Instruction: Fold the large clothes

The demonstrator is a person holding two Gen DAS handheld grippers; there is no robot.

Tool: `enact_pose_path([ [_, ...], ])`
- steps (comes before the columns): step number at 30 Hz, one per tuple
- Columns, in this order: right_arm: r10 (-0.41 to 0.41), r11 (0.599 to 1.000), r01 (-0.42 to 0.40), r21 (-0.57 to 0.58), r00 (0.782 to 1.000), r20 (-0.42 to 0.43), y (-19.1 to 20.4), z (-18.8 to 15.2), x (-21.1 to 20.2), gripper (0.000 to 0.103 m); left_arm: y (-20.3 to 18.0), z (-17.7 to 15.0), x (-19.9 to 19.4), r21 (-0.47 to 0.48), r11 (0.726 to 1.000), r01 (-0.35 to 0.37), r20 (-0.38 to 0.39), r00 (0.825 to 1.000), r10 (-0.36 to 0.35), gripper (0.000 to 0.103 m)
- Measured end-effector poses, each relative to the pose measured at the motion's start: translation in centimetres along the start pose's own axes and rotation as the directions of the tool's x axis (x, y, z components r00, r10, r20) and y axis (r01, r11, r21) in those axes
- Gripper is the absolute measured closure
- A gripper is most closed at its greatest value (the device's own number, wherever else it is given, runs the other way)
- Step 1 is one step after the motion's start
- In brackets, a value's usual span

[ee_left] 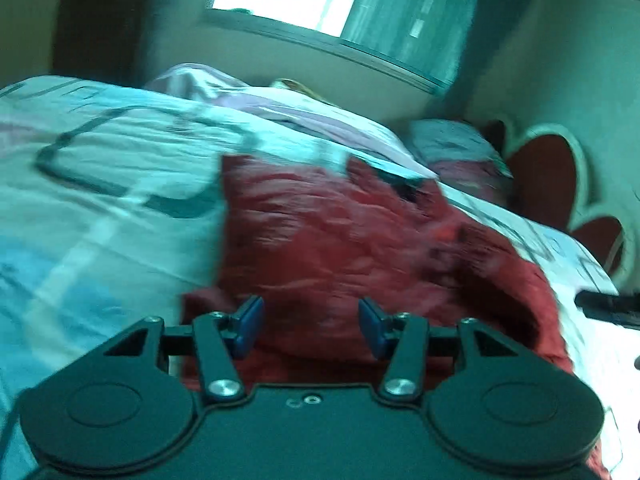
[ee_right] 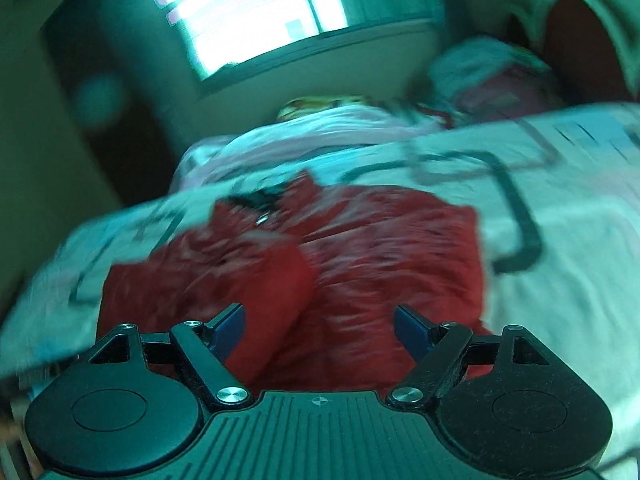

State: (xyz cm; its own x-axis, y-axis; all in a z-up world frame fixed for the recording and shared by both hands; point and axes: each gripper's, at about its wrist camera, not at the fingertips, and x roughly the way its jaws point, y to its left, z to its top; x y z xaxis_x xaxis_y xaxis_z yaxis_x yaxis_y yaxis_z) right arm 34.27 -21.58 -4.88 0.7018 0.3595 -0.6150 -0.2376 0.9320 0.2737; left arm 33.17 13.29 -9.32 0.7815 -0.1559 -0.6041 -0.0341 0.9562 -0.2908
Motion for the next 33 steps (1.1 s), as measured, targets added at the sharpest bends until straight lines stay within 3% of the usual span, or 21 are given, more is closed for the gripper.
enact_pose_path([
  [4, -0.021, 0.968, 0.015, -0.25, 1.0, -0.02, 5.7, 0.1, 2.2, 0.022, 0.8, 0.5, 1.0, 0.027, 0.998, -0.056, -0.047, 0.997, 0.057, 0.061],
  [9, -0.137, 0.83, 0.081, -0.551, 0.989, -0.062, 11.0, -1.6, 7.0, 0.022, 1.8, -0.1, 0.9, 0.102, 0.991, -0.089, -0.085, 0.992, 0.098, 0.061],
  [11, -0.204, 0.791, 0.133, -0.598, 0.977, -0.053, 11.2, -2.1, 8.3, 0.022, 2.1, -0.3, 1.1, 0.114, 0.989, -0.09, -0.109, 0.989, 0.103, 0.061],
  [12, -0.216, 0.797, 0.153, -0.584, 0.976, -0.039, 10.8, -2.0, 8.4, 0.026, 2.3, -0.1, 1.4, 0.119, 0.988, -0.098, -0.11, 0.988, 0.111, 0.061],
  [13, -0.23, 0.813, 0.169, -0.557, 0.972, -0.04, 10.3, -1.6, 8.6, 0.052, 2.4, 0.1, 1.8, 0.129, 0.986, -0.102, -0.108, 0.987, 0.116, 0.059],
  [14, -0.251, 0.834, 0.199, -0.514, 0.967, -0.033, 9.5, -1.1, 8.5, 0.062, 2.6, 0.3, 2.2, 0.136, 0.984, -0.114, -0.102, 0.986, 0.129, 0.059],
  [15, -0.253, 0.862, 0.223, -0.456, 0.967, -0.007, 8.6, -0.4, 8.1, 0.071, 2.8, 0.6, 2.6, 0.136, 0.982, -0.128, -0.101, 0.985, 0.142, 0.059],
  [17, -0.26, 0.912, 0.263, -0.315, 0.964, 0.054, 6.7, 0.8, 6.5, 0.077, 3.5, 1.2, 2.8, 0.11, 0.984, -0.142, -0.084, 0.985, 0.151, 0.061],
  [19, -0.266, 0.948, 0.273, -0.165, 0.962, 0.062, 4.0, 1.1, 5.0, 0.077, 4.1, 1.7, 2.7, 0.103, 0.985, -0.139, -0.076, 0.986, 0.147, 0.061],
  [21, -0.215, 0.976, 0.216, 0.021, 0.976, -0.027, 0.2, 0.4, 4.7, 0.076, 4.5, 1.5, 2.2, 0.106, 0.989, -0.105, -0.071, 0.991, 0.113, 0.061],
  [23, -0.15, 0.968, 0.164, 0.191, 0.985, -0.088, -3.1, -0.6, 4.4, 0.074, 4.8, 1.2, 1.4, 0.111, 0.991, -0.069, -0.067, 0.995, 0.077, 0.061],
  [24, -0.12, 0.955, 0.136, 0.263, 0.99, -0.075, -4.4, -1.1, 3.8, 0.064, 4.8, 0.9, 0.9, 0.116, 0.992, -0.055, -0.065, 0.996, 0.063, 0.061],
  [25, -0.112, 0.945, 0.123, 0.304, 0.992, -0.055, -5.2, -1.2, 3.3, 0.043, 4.8, 0.5, 0.6, 0.126, 0.991, -0.041, -0.067, 0.996, 0.05, 0.061],
  [27, -0.088, 0.932, 0.088, 0.353, 0.996, -0.015, -6.3, -1.0, 3.0, 0.031, 4.4, -0.1, 0.6, 0.156, 0.987, -0.026, -0.084, 0.996, 0.039, 0.058],
  [29, -0.051, 0.923, 0.05, 0.381, 0.999, -0.008, -7.1, -0.3, 3.6, 0.031, 3.7, -0.5, 1.5, 0.211, 0.976, -0.047, -0.108, 0.992, 0.071, 0.058],
  [32, -0.064, 0.927, 0.074, 0.368, 0.997, -0.039, -7.3, 0.3, 5.0, 0.032, 2.9, -0.3, 2.8, 0.26, 0.963, -0.071, -0.096, 0.99, 0.099, 0.058],
  [33, -0.051, 0.926, 0.061, 0.372, 0.998, -0.039, -7.4, 0.2, 5.2, 0.056, 2.8, 0.0, 3.2, 0.253, 0.965, -0.075, -0.089, 0.991, 0.1, 0.058],
])
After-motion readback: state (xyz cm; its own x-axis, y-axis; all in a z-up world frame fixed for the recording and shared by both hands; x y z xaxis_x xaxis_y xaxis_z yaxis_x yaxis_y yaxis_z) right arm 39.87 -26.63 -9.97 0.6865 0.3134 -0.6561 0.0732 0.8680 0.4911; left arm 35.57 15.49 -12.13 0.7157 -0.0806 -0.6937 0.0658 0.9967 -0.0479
